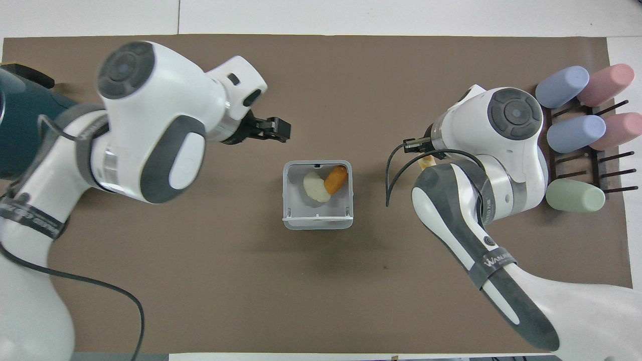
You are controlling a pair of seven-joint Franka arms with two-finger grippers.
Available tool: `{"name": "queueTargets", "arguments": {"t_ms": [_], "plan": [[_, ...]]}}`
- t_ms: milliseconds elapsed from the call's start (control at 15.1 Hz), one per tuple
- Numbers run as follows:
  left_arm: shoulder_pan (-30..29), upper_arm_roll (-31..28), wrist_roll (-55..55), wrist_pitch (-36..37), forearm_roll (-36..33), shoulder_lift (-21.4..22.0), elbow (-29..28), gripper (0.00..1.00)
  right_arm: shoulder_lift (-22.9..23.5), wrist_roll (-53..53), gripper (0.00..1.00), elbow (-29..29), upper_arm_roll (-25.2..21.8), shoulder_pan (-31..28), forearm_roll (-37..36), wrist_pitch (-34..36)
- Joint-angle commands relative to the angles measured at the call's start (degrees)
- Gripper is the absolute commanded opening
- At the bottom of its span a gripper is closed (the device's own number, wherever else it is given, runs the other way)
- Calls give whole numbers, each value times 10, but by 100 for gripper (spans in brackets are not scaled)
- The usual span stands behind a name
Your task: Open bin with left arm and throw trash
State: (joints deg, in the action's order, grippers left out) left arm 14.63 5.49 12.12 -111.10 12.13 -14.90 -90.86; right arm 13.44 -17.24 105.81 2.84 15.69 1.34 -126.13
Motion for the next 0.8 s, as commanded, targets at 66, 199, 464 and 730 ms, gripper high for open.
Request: {"name": "queueTargets", "arguments": {"t_ms": [66, 199, 464, 730], "plan": [[-80, 5, -52, 81, -38, 47, 2, 100, 14, -185, 0, -47, 10, 63, 16, 9], [-127, 5, -112, 133, -39, 79, 2, 100, 15, -260, 0, -45, 10, 97, 30, -17], [-150, 4, -148, 233, -94, 142, 1, 100, 13, -343, 0, -30, 10, 130, 39, -69], [-146, 5, -150, 279, -120, 187, -32, 100, 9, -365, 99, -13, 12, 143, 45, -80]]}}
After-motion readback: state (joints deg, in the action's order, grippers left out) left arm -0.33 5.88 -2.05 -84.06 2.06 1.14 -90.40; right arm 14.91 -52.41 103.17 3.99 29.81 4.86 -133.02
